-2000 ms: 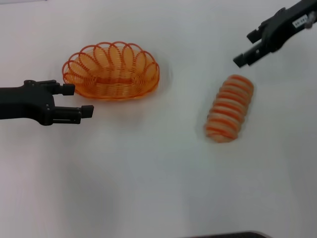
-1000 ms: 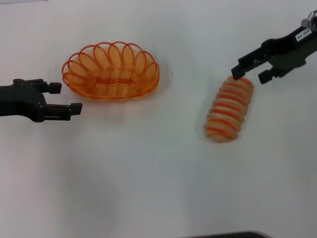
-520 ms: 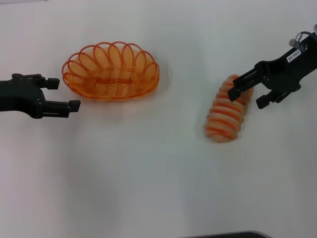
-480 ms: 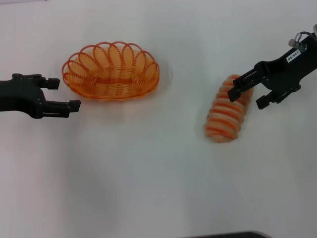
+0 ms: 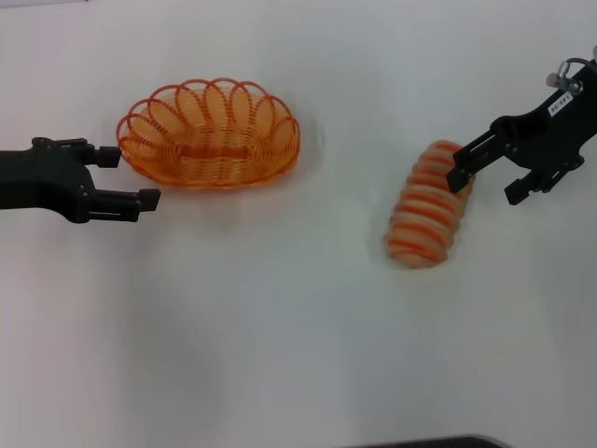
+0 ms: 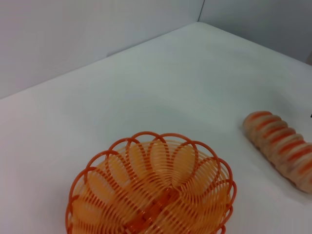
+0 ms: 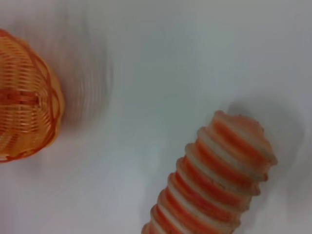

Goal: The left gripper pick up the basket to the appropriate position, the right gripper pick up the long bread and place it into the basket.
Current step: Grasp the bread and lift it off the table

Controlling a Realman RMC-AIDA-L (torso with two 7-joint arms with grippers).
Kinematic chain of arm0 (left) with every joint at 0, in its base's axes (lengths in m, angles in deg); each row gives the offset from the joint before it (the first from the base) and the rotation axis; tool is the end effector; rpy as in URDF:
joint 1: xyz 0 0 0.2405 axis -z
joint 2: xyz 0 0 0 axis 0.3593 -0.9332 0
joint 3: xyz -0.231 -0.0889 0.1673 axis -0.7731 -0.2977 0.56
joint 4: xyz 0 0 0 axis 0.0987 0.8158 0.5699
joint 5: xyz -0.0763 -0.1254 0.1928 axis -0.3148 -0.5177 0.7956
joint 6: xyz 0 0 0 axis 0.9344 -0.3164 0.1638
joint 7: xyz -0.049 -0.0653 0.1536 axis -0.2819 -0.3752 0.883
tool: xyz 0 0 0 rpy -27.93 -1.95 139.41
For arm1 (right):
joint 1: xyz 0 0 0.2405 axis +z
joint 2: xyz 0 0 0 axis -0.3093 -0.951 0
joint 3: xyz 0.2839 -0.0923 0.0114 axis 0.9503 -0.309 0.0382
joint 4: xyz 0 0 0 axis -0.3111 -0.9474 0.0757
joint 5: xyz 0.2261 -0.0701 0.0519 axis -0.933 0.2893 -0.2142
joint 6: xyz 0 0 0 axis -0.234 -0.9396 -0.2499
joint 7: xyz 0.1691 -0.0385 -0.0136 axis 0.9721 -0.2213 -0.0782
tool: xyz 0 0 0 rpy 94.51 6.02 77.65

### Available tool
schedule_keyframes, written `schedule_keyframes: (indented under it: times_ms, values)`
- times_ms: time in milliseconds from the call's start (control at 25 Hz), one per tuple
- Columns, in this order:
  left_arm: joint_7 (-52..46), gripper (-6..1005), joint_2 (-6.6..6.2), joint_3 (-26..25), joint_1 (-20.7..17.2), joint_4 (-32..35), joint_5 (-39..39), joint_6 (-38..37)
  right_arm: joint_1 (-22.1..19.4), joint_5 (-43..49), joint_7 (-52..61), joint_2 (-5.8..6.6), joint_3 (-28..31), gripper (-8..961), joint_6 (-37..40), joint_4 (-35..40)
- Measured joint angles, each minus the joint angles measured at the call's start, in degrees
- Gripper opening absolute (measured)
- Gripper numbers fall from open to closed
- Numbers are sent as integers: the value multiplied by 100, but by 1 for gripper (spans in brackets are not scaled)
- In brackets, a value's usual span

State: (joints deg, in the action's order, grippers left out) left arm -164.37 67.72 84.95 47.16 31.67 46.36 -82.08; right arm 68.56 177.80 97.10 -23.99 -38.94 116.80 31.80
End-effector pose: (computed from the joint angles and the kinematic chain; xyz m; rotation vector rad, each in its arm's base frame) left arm -0.3071 0.3777 -0.0103 -2.7067 -0.7666 -0.2386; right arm 0.2789 0.4373 0.0074 -2.0463 2.0983 -0.3934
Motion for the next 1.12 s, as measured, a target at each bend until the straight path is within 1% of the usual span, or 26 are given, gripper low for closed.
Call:
schedule_keyframes:
  times_ms: [440, 680, 1120]
  values:
    - [-13, 887, 2, 2, 0, 3, -9, 8, 106, -20, 63, -1, 1, 881, -614, -375]
    - [-9, 887, 9, -1, 0, -26, -2, 17, 210, 5, 153, 3, -20, 876, -778, -577]
    - [14, 887, 9, 74, 2, -32, 0, 55, 259, 11, 285, 1, -22, 866, -1110, -913]
